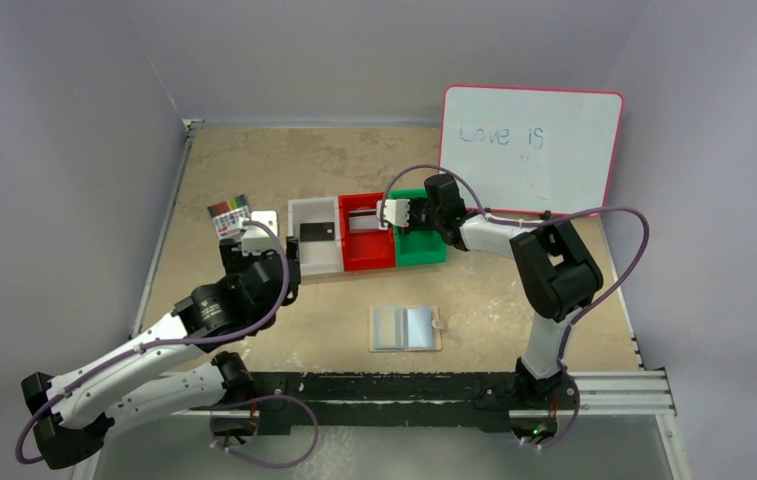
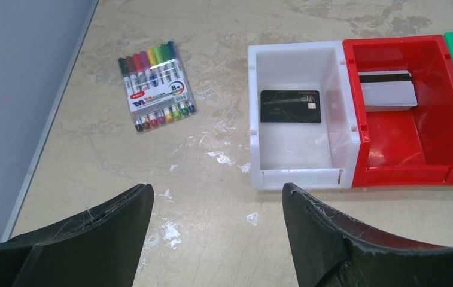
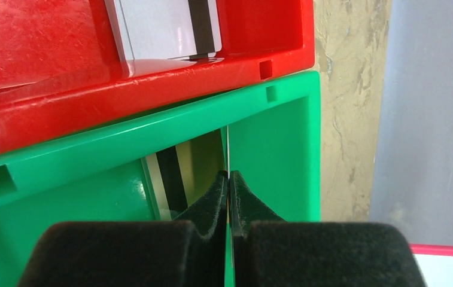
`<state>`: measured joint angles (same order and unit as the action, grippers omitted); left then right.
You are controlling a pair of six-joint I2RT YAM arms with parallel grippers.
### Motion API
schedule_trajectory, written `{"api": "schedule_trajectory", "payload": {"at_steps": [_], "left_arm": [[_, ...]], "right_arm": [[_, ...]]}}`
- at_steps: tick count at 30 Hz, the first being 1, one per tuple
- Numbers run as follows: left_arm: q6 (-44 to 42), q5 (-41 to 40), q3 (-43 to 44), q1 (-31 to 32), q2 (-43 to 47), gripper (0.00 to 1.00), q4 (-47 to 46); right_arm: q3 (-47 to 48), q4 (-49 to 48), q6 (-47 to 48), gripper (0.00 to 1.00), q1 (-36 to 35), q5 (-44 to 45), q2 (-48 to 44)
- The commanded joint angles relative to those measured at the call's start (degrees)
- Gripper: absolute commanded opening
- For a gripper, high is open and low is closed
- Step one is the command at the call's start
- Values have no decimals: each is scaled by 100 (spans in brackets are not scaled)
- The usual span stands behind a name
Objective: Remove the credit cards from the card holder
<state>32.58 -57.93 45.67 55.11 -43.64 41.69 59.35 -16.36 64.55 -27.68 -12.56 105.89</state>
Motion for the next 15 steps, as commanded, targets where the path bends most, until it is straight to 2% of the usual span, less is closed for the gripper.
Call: {"api": "schedule_trajectory", "payload": {"at_steps": [1,8,15], "left_arm": [[133,-183,281,-14,10,78,-30],[129,-180,281,-12,8,78,-30],[121,-162,279,-9,-13,78,-30]], "right_arm": [[239,-57,171,1,30,88,-43],[282,-124,-56,7,30,269,2],[213,-163,-134,20,30,76,-92]]}}
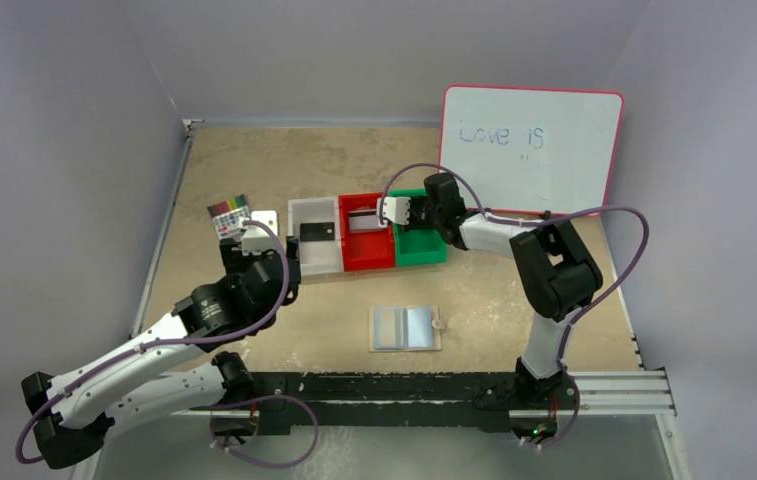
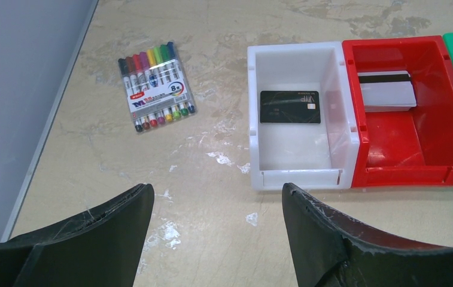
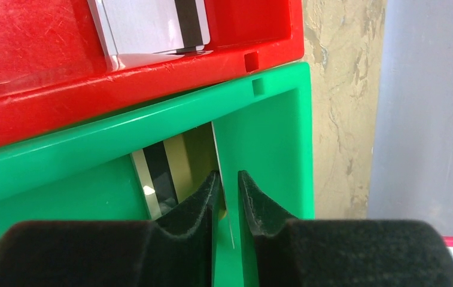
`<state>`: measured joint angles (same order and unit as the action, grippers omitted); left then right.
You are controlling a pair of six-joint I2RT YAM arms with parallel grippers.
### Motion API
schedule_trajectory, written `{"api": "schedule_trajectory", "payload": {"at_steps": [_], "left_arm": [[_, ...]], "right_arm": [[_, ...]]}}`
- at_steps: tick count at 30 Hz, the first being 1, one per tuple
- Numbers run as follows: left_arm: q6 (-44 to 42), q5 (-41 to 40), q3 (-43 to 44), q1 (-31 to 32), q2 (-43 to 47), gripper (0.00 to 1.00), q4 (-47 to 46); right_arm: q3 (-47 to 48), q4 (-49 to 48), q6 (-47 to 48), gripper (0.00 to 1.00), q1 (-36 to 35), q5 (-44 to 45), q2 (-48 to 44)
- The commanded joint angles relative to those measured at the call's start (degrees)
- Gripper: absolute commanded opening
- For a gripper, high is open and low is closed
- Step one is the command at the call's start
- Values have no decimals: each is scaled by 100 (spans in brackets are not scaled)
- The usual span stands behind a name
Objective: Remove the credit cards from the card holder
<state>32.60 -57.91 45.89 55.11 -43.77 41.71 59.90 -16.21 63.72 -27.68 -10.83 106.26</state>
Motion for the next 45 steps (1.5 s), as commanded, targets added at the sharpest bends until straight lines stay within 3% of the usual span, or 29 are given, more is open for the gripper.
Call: {"api": "schedule_trajectory", "payload": {"at_steps": [1,8,10,16,22,27,31,32,36,39,45], "left_arm": [[119,-167,261,-9,2,78,-33],[121,-160,266,-10,-18,78,-35],[115,-159,268,-14,-25,78,-32],[115,-150,278,-9,-61,78,-26],[115,-150,286,-14,-72,78,-14],[115,-150,285,-9,-120,77,-15],[114,-150,297,-9,-180,77,-15],[114,-150,301,-11,-203,77,-14],[135,-144,314,-24,-263,77,17],[150,-134,323,-19,-293,77,21],[135,-124,330,-19,-307,76,28]], "right_arm": [[165,-148,-52,22,33,-117,-146],[126,199,-47,27,31,-257,-449],[105,319,-66,35,23,-298,-601],[37,670,-255,37,23,-512,-1136],[-379,174,-914,40,27,-512,-1858],[-906,-1106,-3043,50,29,221,-2624],[-756,-840,-5778,53,33,1227,-2841],[-627,-486,-6451,53,41,1367,-2807],[-285,569,-7549,43,43,384,-2282],[-238,990,-7941,22,43,328,-1878],[-109,1100,-8081,21,31,566,-1426]]}}
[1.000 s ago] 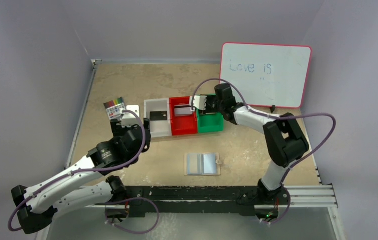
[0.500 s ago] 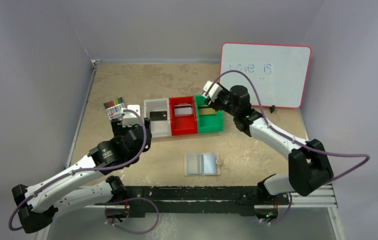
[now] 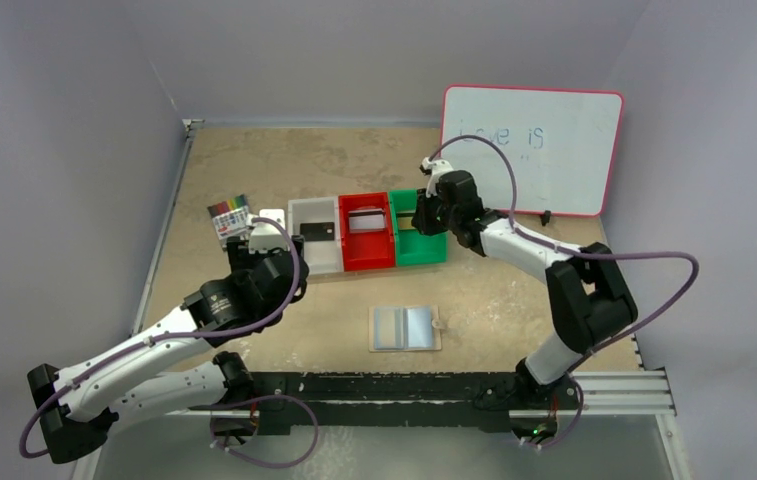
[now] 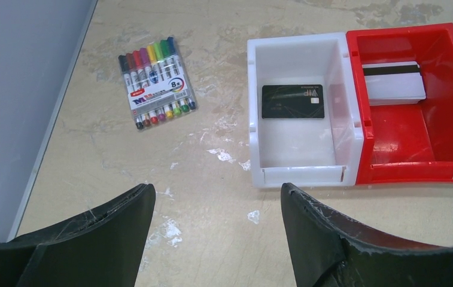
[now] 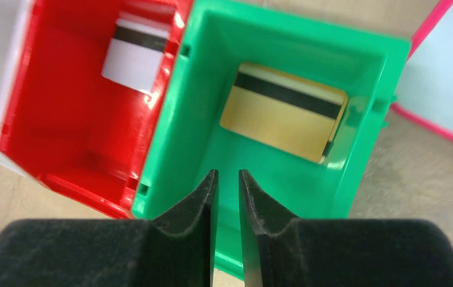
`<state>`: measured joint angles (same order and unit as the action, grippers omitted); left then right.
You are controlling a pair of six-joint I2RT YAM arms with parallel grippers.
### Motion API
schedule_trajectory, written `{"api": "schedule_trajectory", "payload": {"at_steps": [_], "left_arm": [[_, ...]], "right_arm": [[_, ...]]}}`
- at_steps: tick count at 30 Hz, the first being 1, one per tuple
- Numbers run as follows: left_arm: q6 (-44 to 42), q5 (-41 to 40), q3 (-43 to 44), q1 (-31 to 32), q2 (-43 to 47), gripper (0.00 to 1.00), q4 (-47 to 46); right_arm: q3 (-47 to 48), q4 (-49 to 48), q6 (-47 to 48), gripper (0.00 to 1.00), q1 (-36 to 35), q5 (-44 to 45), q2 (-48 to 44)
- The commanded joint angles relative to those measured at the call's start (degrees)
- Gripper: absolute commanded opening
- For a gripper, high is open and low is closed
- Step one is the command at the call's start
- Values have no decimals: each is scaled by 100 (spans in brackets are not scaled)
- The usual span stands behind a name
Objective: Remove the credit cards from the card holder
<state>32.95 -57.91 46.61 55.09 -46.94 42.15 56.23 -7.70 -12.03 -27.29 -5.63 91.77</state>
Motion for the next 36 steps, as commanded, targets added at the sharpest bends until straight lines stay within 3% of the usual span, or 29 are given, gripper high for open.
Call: {"api": "schedule_trajectory", "payload": {"at_steps": [1,14,36], "left_arm": [[106,-120,257,-16,9,76,-11],[114,-98,259,-21,12,75,-5],[115,-90,259,-24,-35,75,-5]], "right_arm": [[311,320,-507,20,-5,120,105],[995,799,-567,21,-51,723,1200],[1503,1225,-675,24,-401,1639,1713]]}}
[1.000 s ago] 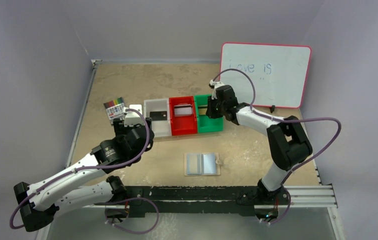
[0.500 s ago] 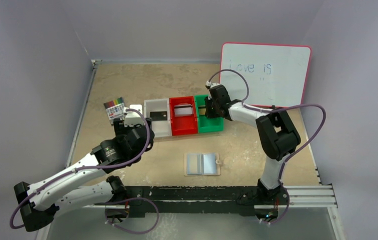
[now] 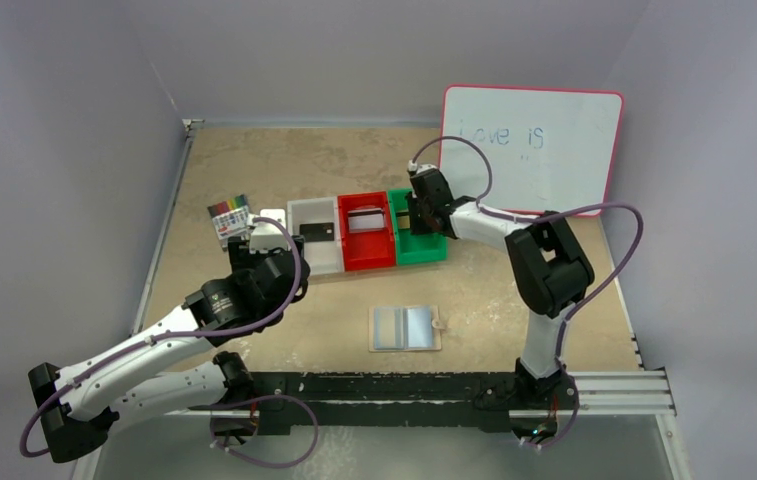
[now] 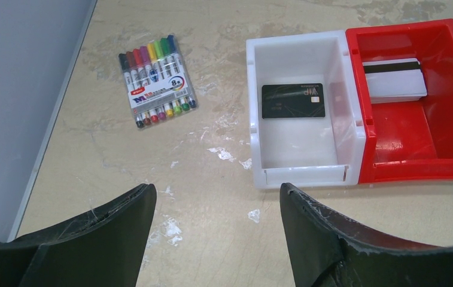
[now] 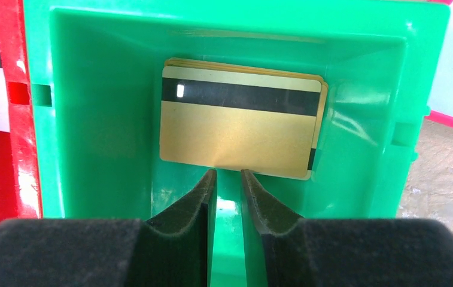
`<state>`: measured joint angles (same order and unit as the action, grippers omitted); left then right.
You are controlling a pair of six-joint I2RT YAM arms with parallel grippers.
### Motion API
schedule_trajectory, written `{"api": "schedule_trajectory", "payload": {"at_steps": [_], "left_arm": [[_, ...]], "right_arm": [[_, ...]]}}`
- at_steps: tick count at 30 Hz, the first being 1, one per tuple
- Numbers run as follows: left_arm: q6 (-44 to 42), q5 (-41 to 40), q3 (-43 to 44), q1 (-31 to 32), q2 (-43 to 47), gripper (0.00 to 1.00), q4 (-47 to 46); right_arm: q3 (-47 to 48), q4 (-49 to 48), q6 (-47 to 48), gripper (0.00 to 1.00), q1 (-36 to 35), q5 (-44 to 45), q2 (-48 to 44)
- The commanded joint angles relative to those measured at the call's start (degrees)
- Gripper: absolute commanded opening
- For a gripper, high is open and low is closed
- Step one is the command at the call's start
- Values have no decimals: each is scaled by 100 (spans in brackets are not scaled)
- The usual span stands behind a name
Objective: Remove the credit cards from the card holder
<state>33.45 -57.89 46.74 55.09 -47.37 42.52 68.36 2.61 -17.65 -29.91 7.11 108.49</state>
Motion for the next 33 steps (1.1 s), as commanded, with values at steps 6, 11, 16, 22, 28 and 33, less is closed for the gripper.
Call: {"api": "schedule_trajectory", "payload": {"at_steps": [6,11,16,22,28,33], "left_arm": [[65,-87,247,-19,30,75,-42],[55,-80,241,-17,32,75,-34],[56,-81,247,-16,64,75,-34],[47,-64,242,-19,67,75,-34],[47,-58,246,-16,85,75,-29],[47,-65,240,-23,81,75,-34]], "right_arm": [[429,459,-253,26,-392,976,-57],[486,480,-308,26,-401,941,68],[538,499,-383,26,-410,951,229],[808,523,-392,26,-410,914,485],[1014,569,-403,25,-410,980,682],[976,594,-418,25,-410,1072,560]]}}
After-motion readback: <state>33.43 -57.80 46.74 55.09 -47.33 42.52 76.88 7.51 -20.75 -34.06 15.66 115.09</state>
